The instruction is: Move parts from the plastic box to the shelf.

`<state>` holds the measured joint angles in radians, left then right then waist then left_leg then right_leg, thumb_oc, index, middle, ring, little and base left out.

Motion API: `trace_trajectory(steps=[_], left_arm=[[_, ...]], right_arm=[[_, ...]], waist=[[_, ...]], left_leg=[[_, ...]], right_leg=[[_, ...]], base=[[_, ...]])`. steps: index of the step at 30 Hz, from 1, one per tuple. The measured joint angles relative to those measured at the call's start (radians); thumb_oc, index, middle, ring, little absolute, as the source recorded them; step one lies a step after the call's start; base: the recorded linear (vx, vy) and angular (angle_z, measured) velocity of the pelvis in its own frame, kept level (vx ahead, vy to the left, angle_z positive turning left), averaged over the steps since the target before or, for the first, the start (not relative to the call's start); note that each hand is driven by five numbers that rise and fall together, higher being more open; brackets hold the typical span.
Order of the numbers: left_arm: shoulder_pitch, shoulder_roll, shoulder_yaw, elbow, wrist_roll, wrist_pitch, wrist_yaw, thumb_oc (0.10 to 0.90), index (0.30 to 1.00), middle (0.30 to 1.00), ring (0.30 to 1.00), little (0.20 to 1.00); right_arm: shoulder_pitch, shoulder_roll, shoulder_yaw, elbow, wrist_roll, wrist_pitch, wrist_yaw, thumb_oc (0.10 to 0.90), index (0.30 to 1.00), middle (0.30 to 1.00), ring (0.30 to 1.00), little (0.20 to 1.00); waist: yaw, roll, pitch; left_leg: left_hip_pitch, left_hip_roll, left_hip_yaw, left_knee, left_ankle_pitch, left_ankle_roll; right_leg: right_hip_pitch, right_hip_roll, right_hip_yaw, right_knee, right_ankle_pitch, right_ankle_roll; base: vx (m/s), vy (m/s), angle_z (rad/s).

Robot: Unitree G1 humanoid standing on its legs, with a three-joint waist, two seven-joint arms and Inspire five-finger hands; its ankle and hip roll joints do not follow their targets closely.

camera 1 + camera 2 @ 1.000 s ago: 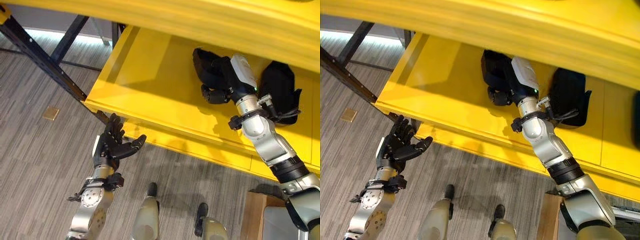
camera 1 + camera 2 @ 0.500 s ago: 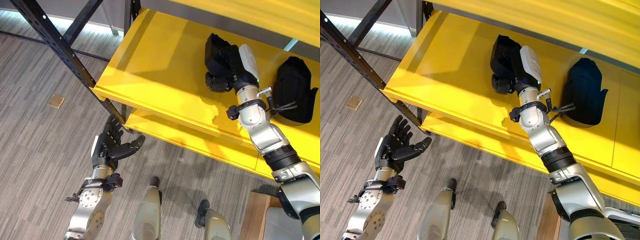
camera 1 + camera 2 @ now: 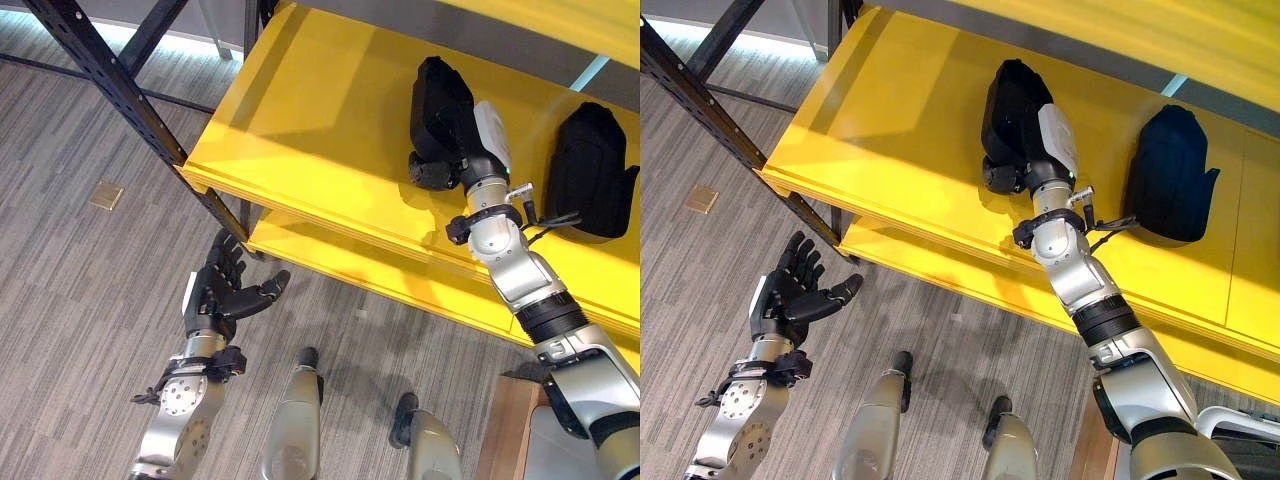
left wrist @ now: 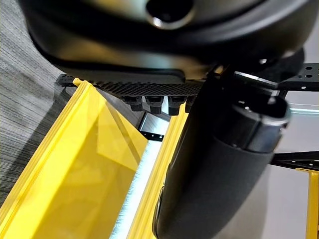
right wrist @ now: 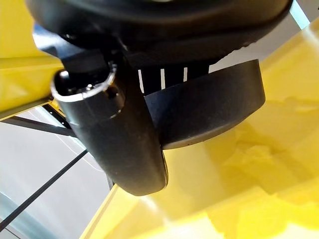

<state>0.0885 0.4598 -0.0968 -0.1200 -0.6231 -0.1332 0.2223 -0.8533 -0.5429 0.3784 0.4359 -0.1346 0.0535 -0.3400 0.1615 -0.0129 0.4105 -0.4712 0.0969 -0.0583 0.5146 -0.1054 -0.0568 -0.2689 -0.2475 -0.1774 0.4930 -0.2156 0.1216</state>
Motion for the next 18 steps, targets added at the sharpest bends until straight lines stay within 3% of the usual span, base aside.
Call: trace_trajectory(steps=[18], left_arm=[[-0.02, 0.039, -0.019, 0.0, 0.0, -0.001, 0.009, 0.9, 1.0, 1.0, 1.0, 1.0]], right_arm=[[-0.007, 0.024, 0.0, 0.117, -0.01, 0.0, -0.009, 0.4, 0.3, 0.3, 0.3, 0.3]], waist=[[-0.019, -0.001, 0.021]], left_leg=[[-0.002, -0.002, 0.003, 0.009, -0.003, 0.003]], right_leg=[[-0.004, -0.003, 0.004, 0.01, -0.002, -0.001]], base=[[0.0, 0.0, 0.0]])
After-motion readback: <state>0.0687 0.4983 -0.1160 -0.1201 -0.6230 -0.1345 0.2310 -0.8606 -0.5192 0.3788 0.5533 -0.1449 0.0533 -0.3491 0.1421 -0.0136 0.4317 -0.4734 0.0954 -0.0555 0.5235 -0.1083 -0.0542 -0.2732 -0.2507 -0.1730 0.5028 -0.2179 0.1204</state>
